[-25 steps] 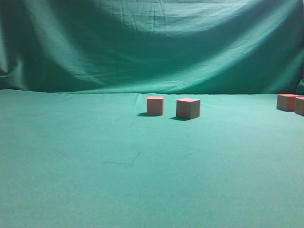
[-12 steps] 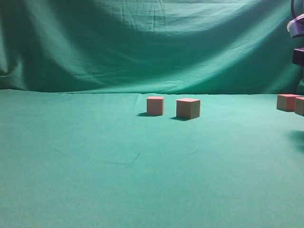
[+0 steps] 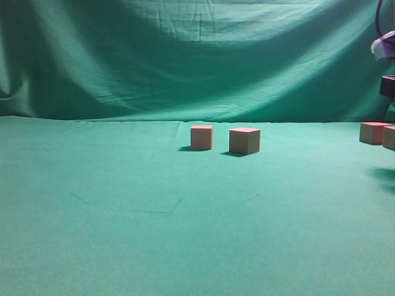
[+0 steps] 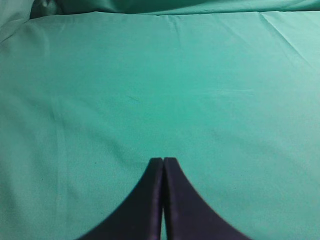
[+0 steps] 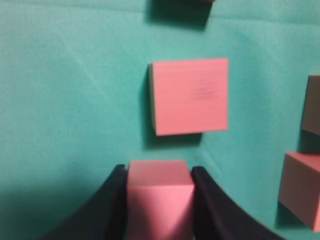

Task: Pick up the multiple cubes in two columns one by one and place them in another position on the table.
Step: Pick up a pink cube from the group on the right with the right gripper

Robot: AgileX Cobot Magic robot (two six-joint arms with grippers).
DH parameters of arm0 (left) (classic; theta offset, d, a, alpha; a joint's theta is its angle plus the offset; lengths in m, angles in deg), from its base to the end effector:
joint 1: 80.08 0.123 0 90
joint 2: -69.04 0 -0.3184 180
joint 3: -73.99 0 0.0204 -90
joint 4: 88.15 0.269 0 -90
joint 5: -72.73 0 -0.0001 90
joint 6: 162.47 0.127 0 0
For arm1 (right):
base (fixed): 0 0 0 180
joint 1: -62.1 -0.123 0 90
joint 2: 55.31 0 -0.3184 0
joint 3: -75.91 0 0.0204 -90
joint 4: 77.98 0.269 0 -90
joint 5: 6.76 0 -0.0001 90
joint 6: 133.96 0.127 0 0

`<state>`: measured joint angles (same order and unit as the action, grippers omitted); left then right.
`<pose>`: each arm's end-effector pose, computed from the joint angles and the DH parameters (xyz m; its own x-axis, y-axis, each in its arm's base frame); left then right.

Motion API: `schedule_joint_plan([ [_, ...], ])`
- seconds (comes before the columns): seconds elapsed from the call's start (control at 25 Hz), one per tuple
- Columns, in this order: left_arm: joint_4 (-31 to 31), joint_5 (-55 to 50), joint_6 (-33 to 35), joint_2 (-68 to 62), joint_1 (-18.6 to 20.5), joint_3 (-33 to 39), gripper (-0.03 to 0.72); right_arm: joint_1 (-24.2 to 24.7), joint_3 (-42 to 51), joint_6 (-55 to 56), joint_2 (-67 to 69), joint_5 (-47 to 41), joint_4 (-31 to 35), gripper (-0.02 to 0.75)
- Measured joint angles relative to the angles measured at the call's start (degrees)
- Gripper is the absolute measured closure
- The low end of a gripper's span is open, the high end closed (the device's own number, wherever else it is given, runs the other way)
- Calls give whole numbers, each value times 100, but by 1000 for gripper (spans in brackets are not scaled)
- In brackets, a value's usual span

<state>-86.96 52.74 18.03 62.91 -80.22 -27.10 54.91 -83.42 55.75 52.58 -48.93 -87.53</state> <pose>0.0723 0.0007 0.1676 -0.2593 0.0289 -0.9654 0.0029 0.9996 0.0291 0.3411 0.0288 0.1498 -0.9818 -0.0784 -0.1727 -0.0613 0.9929 -0.1021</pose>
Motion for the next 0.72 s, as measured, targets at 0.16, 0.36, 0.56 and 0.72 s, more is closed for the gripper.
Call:
schedule_joint_plan([
  [0.16, 0, 0, 0, 0, 0, 0, 688, 0, -10, 156, 0, -72, -16, 480],
  [0.36, 0, 0, 0, 0, 0, 0, 688, 0, -10, 159, -250, -499, 286, 480],
  [0.56, 0, 0, 0, 0, 0, 0, 688, -430, -265, -294, -742, -1128, 760, 480],
  [0.72, 0, 0, 0, 0, 0, 0, 688, -1224, -1223, -481, -818, -1803, 941, 480],
])
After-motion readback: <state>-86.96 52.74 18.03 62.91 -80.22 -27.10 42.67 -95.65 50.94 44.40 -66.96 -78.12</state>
